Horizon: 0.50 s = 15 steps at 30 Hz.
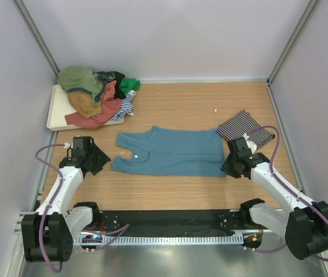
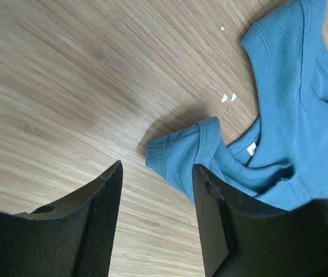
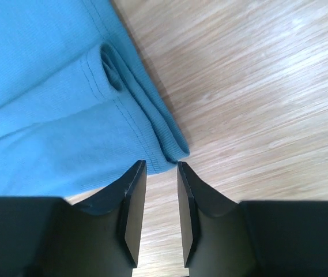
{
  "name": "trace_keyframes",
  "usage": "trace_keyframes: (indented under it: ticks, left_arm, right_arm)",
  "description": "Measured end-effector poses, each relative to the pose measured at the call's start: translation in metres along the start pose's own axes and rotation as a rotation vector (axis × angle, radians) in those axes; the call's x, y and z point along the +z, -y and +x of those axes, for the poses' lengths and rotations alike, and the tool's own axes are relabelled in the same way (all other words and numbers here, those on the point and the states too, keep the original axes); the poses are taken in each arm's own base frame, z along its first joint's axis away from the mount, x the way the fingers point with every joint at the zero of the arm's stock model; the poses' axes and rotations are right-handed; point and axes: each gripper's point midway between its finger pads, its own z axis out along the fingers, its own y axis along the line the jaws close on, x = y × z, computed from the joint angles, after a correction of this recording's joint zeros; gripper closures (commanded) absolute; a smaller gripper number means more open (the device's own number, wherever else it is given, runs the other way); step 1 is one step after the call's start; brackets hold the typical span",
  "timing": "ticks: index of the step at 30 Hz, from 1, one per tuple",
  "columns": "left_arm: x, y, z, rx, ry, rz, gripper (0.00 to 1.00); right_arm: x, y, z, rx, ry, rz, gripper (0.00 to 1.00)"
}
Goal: Fold and stack the tank tops
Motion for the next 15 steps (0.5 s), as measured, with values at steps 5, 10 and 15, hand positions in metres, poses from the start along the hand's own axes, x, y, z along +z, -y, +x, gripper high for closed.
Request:
trace_keyframes:
  ticks: [5,10,15]
  left_arm:
    - [-0.002,0.003,-0.001,0.01,0.005,0.014,0.46]
    - [-0.011,0.025,-0.011,0.046,0.0,0.079,0.46]
    - [-0.019,0.054,-0.015,0.11,-0.009,0.16,0.46]
  right_arm:
    - [-0.007,-0.006,-0.018,-0.02,0.051,0.006,0.72]
    - [-0.002,-0.024,-0.033,-0.051,0.054,-0.011,0.77]
    - [0.016,-0.038,-0.029,-0.058,0.003,-0.034,0.77]
